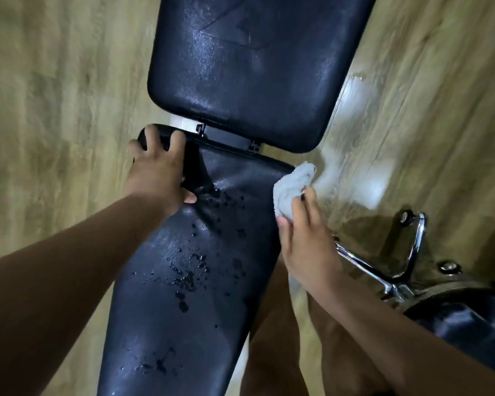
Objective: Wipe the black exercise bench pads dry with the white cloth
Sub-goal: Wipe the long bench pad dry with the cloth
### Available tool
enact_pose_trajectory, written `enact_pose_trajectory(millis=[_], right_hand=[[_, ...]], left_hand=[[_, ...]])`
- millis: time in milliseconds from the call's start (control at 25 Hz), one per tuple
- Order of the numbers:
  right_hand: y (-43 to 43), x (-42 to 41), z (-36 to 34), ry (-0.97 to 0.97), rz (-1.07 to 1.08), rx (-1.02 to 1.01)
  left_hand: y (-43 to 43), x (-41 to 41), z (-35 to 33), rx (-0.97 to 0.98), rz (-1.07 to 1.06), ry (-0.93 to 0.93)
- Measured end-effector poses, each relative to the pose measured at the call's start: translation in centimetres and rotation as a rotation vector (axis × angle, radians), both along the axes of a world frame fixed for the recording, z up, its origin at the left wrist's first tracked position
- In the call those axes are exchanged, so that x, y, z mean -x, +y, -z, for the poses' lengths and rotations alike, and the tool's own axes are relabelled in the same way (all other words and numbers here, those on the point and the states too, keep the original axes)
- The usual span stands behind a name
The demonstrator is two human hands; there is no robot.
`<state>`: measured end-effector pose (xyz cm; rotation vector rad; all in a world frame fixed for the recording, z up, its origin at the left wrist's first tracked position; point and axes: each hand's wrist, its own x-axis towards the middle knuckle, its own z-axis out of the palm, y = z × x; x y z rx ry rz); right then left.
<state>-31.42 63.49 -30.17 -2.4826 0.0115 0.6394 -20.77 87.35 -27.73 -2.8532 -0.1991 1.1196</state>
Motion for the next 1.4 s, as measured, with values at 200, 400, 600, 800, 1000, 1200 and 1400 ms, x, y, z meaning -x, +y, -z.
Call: enact_pose_trajectory(millis=[200,400,600,800,1000,1200,1400], right_hand=[[1.8,-5.2,0.2,-0.013,0.152,0.089],[1.5,-6.2,0.2,-0.100,-0.023,0.058],[2.2,-11.0,2.4,0.074,-0.114,0.061],[0.9,-3.0,-0.3,-0.088,-0.342,-0.013],[-0.3,0.9,1.3,-0.211,-0.796,0.010],[3.4,-6.3,2.4,-0.308,-0.406,0.168],[5.0,5.1,2.0,-0.195,-0.507,0.164]], left_hand=[[0.0,0.3,-0.1,-0.003,-0.022,-0.023],[0.0,0.3,0.1,-0.005,-0.003,-0.024],[0.0,0.3,0.3,-0.012,-0.019,-0.014],[0.0,0.3,0.2,-0.011,-0.028,0.004],[0.0,0.3,0.2,-0.008,0.002,-0.007],[0.3,0.4,0.3,0.017,-0.021,-0.017],[0.6,1.0,0.4,0.022,-0.011,-0.064]])
